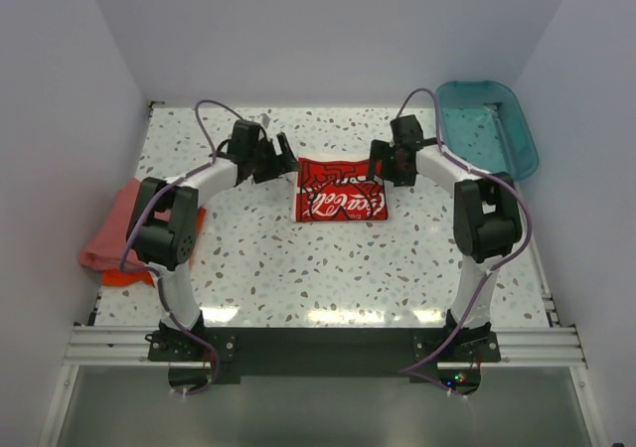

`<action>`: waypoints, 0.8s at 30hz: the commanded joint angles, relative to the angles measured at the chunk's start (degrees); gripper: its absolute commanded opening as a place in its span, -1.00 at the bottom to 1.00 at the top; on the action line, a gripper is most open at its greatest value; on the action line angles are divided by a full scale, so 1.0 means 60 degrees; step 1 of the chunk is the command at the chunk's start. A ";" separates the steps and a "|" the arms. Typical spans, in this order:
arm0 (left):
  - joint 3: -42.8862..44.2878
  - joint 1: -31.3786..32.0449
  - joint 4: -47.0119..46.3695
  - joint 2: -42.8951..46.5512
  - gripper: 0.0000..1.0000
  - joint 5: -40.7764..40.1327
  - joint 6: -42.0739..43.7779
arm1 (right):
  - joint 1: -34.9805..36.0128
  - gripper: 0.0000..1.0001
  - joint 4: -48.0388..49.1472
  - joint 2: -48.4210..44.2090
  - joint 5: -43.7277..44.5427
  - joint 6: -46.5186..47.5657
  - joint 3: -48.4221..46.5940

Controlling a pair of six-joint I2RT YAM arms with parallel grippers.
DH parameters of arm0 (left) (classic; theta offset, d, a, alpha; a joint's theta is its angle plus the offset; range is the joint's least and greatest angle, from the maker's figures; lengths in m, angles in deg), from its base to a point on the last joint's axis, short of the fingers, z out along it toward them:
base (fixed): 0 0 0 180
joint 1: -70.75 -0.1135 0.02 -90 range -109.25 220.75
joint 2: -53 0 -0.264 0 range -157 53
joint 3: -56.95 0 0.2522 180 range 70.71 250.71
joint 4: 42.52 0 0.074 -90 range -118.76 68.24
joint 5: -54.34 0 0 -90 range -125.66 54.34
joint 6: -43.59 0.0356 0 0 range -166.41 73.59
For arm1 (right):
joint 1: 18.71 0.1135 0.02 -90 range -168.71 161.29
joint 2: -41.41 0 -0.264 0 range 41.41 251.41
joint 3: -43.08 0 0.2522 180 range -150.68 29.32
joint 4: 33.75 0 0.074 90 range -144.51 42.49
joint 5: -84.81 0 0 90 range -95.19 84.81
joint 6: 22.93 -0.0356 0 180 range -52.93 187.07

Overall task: Fold and stack the t-shirts
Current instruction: Neatly place the folded tshirt to the corner

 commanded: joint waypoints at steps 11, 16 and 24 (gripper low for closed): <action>0.0509 0.0722 0.0760 -0.1237 0.71 -0.0532 0.0326 | -0.0095 0.73 0.0663 0.0719 0.0190 0.0296 -0.0477; 0.0669 0.1029 0.1170 -0.1514 0.53 -0.1426 0.0164 | -0.0095 0.70 0.0736 0.0910 -0.0043 0.0223 -0.0624; 0.0846 0.1689 0.1172 -0.1779 0.08 -0.1765 -0.0494 | -0.0080 0.68 0.0547 0.1261 -0.0307 0.0237 -0.1223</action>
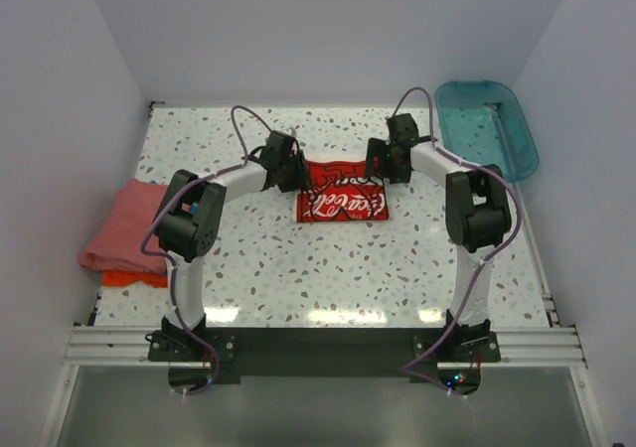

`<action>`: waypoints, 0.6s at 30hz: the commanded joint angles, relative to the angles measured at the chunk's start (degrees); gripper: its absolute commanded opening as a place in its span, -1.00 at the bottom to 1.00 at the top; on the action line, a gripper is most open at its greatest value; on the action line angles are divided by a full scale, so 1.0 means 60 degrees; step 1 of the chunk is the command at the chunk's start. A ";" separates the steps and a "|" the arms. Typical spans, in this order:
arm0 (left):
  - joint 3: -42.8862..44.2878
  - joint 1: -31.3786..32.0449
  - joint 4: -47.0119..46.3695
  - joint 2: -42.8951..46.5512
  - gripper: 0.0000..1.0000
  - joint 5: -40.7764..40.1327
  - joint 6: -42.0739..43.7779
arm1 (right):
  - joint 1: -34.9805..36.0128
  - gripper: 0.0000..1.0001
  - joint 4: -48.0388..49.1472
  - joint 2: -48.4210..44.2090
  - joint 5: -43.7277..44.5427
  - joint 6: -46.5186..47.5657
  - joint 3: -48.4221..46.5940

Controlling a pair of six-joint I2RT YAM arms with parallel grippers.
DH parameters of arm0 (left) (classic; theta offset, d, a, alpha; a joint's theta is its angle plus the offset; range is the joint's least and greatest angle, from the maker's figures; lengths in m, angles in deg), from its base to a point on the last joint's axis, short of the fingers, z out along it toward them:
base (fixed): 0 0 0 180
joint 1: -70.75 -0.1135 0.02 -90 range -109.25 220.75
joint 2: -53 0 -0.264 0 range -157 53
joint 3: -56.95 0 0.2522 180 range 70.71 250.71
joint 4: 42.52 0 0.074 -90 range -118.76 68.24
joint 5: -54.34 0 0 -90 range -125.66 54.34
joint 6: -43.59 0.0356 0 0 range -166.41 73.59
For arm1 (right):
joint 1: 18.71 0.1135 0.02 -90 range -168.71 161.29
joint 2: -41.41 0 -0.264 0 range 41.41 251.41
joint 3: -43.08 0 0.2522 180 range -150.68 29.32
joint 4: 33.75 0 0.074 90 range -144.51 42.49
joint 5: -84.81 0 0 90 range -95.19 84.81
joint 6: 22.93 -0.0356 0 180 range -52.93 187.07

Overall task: Fold and stack the t-shirts
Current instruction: Neatly place the folded tshirt to the corner

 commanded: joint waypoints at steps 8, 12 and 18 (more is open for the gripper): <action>0.0720 0.0192 0.1079 0.0191 -1.00 -0.0190 -0.0997 | 0.0004 0.69 -0.0948 -0.0591 0.0606 -0.0117 -0.1326; 0.2053 -0.0056 0.2543 0.0337 -1.00 -0.1257 -0.1231 | 0.0003 0.69 -0.1608 -0.1572 0.1222 -0.0438 -0.1460; 0.3416 -0.1096 0.4318 0.0703 -1.00 -0.2108 -0.2109 | 0.0193 0.67 -0.1946 -0.3052 0.1164 -0.0674 -0.0846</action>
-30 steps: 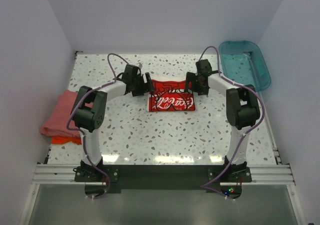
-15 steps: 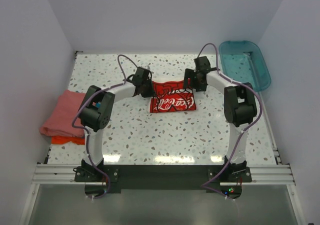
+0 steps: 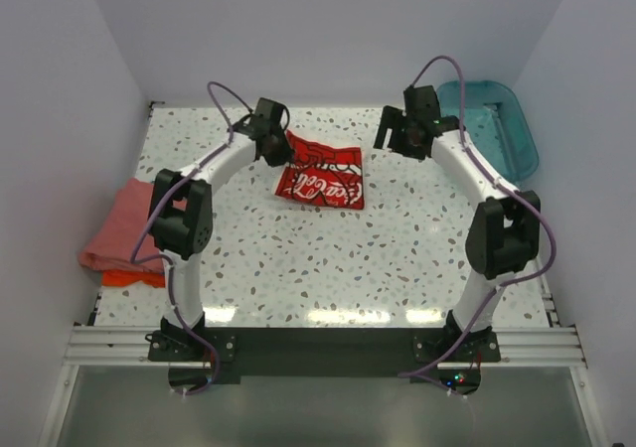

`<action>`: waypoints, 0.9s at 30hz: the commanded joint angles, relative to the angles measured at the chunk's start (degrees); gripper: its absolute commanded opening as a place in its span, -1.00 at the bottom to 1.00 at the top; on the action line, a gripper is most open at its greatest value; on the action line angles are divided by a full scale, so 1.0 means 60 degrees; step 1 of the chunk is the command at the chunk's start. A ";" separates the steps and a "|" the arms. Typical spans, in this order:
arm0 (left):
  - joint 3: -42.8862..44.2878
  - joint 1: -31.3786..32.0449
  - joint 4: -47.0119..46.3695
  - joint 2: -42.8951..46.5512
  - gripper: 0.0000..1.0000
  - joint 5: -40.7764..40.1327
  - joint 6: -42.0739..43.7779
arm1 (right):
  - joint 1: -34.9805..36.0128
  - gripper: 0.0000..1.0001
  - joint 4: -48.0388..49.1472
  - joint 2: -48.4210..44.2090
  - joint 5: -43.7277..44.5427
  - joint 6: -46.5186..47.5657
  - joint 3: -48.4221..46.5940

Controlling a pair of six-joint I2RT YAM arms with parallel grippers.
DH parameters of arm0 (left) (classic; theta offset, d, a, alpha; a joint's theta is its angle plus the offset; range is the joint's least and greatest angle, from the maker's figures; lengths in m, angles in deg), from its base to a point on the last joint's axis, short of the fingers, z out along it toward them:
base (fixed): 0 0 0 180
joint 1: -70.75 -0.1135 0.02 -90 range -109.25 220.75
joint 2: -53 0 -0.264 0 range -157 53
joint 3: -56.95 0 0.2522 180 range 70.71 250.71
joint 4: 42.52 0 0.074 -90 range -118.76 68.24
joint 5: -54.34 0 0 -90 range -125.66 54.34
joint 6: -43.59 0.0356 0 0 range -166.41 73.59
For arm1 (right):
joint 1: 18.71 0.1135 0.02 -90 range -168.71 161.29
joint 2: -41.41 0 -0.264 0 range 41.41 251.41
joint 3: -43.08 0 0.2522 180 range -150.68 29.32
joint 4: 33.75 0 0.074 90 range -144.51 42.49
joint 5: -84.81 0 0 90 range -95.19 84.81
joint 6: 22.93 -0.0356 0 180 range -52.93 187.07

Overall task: Fold and stack the t-shirts
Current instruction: Neatly place the folded tshirt to the corner

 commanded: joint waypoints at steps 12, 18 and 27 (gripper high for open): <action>0.2672 -0.3595 0.3888 0.0970 -1.00 -0.2071 -0.1759 | 0.1193 0.64 -0.0189 -0.1983 0.0015 -0.0266 0.0817; 0.3391 -0.4987 0.4944 0.1307 -1.00 -0.2481 -0.2037 | 0.1472 0.63 -0.0145 -0.1925 -0.0102 -0.0266 0.0803; 0.3596 -0.6233 0.5091 0.1923 -1.00 -0.1955 -0.1204 | 0.1618 0.62 -0.0174 -0.1896 -0.0161 -0.0281 0.0744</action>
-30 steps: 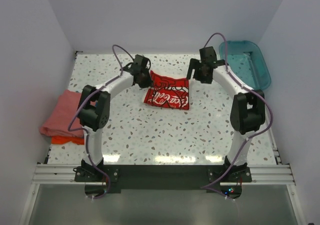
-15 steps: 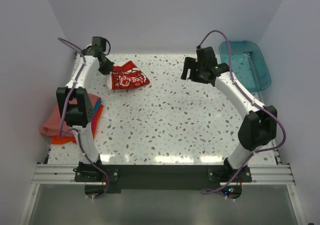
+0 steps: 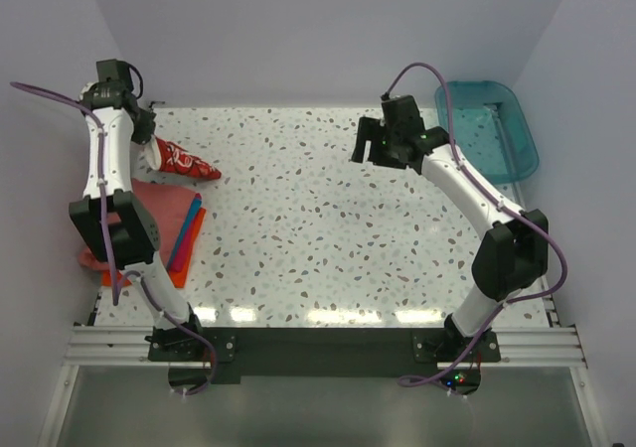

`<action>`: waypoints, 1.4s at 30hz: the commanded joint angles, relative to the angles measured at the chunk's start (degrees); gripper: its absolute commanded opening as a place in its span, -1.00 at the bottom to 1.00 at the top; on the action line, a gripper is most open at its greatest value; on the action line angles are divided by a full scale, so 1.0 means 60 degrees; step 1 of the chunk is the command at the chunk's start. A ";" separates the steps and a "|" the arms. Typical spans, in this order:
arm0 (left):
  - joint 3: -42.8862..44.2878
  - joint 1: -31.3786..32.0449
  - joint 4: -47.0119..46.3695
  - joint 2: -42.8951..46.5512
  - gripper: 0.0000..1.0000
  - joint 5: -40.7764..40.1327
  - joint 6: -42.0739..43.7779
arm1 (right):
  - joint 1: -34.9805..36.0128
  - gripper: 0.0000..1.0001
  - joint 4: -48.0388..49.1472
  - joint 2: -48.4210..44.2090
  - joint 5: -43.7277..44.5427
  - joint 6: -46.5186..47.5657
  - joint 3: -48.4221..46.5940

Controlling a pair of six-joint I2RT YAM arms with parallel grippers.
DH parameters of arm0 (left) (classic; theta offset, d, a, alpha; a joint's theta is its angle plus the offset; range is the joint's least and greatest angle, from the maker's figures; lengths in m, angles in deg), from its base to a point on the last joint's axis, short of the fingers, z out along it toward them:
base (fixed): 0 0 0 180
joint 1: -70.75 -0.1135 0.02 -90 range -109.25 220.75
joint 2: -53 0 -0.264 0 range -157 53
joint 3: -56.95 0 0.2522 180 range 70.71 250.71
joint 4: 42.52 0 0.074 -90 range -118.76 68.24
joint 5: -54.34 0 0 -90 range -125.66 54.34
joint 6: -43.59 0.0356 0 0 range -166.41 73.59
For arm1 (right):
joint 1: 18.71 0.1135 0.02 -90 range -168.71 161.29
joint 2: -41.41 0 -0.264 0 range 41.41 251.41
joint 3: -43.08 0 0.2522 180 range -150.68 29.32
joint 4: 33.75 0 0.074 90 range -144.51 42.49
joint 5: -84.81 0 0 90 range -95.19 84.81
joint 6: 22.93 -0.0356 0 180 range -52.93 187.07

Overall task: Fold and stack the t-shirts
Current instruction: Neatly place the folded tshirt to the corner

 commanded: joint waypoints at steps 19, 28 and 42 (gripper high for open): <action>0.2063 -0.0611 0.0210 0.0882 -1.00 0.0770 0.0949 | 0.0195 0.61 -0.0212 -0.0235 0.0033 -0.0004 -0.0412; 0.1874 -0.0962 0.0473 0.1629 -1.00 0.0799 0.1008 | 0.0224 0.61 -0.0387 -0.0513 0.0019 0.0040 -0.0500; -0.5738 -0.2454 0.0445 0.7104 0.22 -0.0430 0.1227 | 0.0941 0.62 -0.0344 -0.1816 -0.0083 0.0099 0.0831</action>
